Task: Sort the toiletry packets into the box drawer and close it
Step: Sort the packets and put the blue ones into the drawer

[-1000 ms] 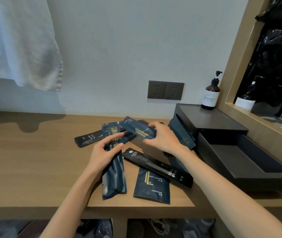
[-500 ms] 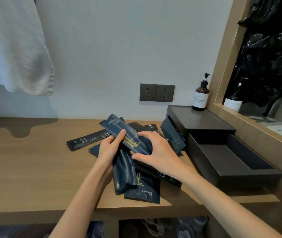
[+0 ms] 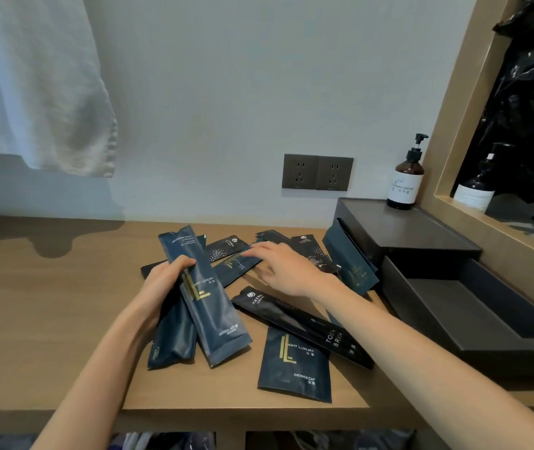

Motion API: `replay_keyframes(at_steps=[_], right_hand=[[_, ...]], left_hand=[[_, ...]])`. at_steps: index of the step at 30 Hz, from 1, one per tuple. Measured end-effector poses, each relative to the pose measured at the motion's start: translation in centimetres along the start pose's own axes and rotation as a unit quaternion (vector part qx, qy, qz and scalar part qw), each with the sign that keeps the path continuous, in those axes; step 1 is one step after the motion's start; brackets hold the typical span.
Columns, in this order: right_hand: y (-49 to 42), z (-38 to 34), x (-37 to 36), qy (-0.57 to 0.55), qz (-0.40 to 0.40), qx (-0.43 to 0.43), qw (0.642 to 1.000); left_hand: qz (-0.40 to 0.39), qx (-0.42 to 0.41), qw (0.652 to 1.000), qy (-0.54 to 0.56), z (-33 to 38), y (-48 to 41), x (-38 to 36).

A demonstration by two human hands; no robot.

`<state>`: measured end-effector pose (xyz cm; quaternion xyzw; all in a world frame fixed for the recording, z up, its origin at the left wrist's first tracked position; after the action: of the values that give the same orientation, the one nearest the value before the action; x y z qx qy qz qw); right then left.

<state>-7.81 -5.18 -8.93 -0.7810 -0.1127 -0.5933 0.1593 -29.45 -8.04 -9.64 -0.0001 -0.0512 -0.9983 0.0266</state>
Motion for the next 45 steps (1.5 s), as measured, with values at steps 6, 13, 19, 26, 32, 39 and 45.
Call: replay_keyframes(at_steps=[6,13,19,26,32,39,45], right_hand=[[-4.7,-1.3,-1.2,0.147,-0.062,0.074,0.984],[-6.0,-1.2,-2.5,0.233,-0.011,0.143,0.962],[-4.6,0.1,-3.1,0.200,0.103,0.160,0.961],[-2.1,2.5,-1.7,0.082,0.220,0.155,0.960],[2.2,1.3,2.9,0.085,0.337,0.252,0.903],[9.2,-0.5,6.9,0.140,0.462,0.313,0.818],[14.7,-1.0,8.2,0.174,0.461,0.328,0.806]], left_hand=[[-0.029,-0.009,0.999,-0.023,-0.9,-0.8,0.0],[-0.040,-0.002,0.999,-0.016,-1.4,-1.2,0.4],[-0.041,0.004,0.999,0.012,-1.6,-1.0,0.7],[-0.005,0.005,0.998,0.064,-1.3,-1.2,0.8],[-0.045,-0.016,0.998,0.050,-0.3,0.4,-0.6],[-0.115,-0.102,0.987,0.043,3.3,3.2,-5.1],[-0.171,-0.089,0.981,0.031,4.9,5.6,-9.2]])
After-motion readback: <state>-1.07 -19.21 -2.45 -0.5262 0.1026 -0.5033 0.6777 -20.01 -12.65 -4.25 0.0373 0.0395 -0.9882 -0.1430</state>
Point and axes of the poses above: each hand's wrist, its own y-axis away from the middle knuckle, its own x-axis out of the back of the hand, z = x × y, the point moved 1 cm from there along -y, towards the middle knuckle, and after that the axes turned 1 degree about -x, right-handed, at the moved point
